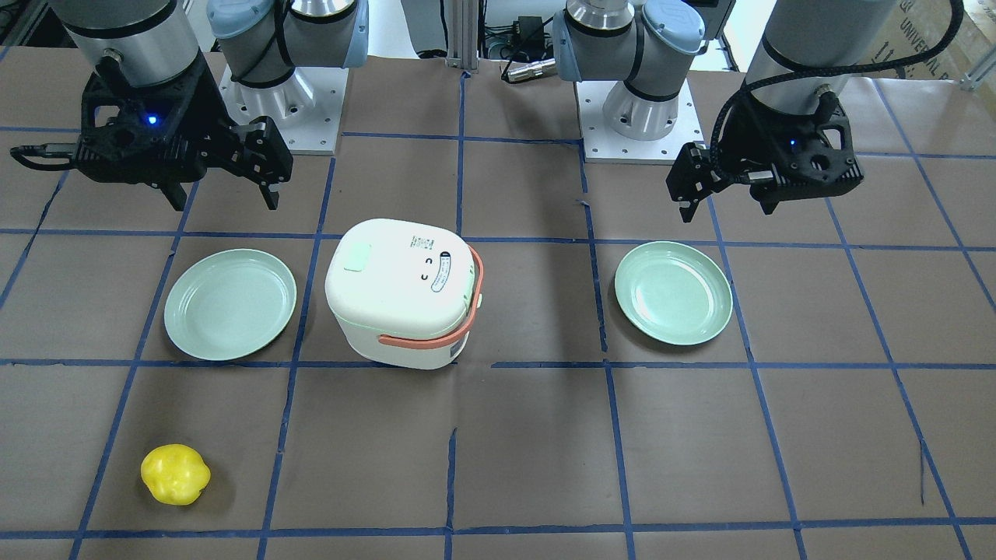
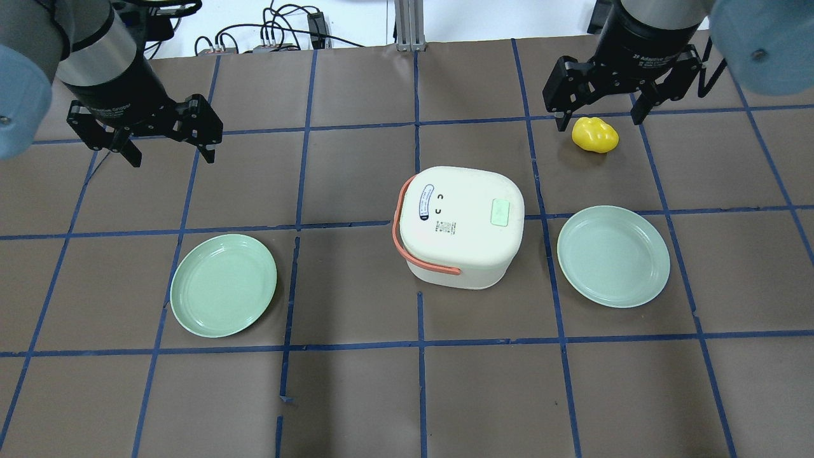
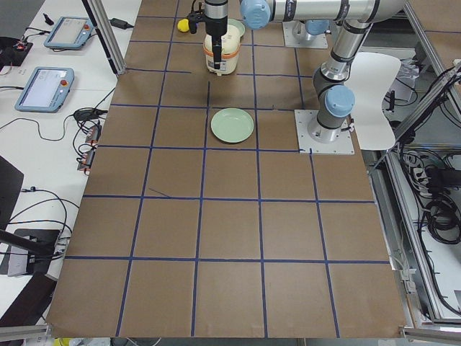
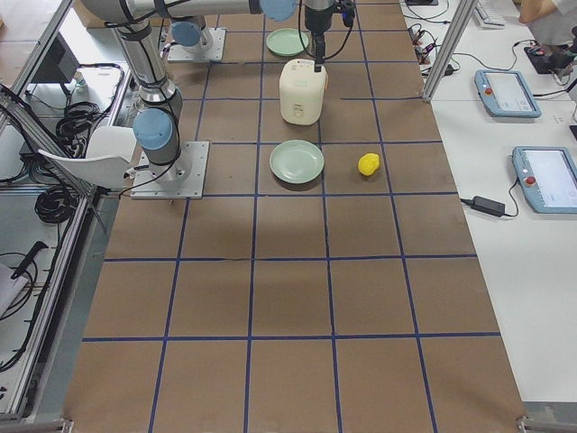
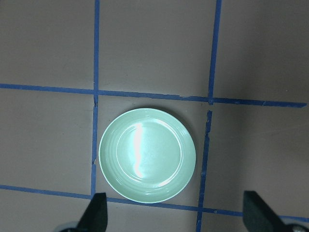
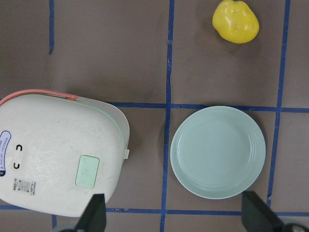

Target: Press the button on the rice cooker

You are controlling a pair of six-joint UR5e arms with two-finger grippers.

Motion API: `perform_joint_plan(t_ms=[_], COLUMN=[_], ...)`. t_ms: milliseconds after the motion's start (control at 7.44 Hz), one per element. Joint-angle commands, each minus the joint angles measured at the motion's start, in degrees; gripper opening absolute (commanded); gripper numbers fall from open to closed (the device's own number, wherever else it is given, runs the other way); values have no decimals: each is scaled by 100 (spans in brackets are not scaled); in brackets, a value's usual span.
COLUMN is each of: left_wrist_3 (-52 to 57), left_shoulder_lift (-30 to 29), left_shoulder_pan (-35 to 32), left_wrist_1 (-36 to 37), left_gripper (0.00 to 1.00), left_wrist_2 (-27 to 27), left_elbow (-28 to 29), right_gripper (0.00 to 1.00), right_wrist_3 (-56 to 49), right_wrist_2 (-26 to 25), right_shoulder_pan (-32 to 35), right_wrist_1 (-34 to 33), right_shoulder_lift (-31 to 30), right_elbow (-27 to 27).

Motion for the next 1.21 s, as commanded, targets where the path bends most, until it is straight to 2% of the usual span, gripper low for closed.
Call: perform_joint_plan(t_ms=[0,269,403,537,672,940,1075], left_wrist_3=[0,0,0,0,0,0,0], left_shoulder_lift=[0,0,0,0,0,0,0], left_shoulder_pan=[-7,2,2,2,2,2,2], left_wrist_1=[0,0,0,0,0,0,0], left_gripper=[100,100,100,100,100,100,100], left_wrist_2=[0,0,0,0,0,0,0], left_elbow=[0,0,0,0,0,0,0], right_gripper=[100,99,82,61,42,17,14], right_wrist_3=[0,-17,-9,-17,0,192,228], right_wrist_2=[1,19,19,45,446,590,590], right_shoulder_pan=[0,-9,-9,0,0,9,9], right_wrist_1=[0,-52,-35,0,104,132,201], right_shoulder_lift=[1,10,1,-7,-8,-25,-25], right_elbow=[7,51,60,69,86,95,113])
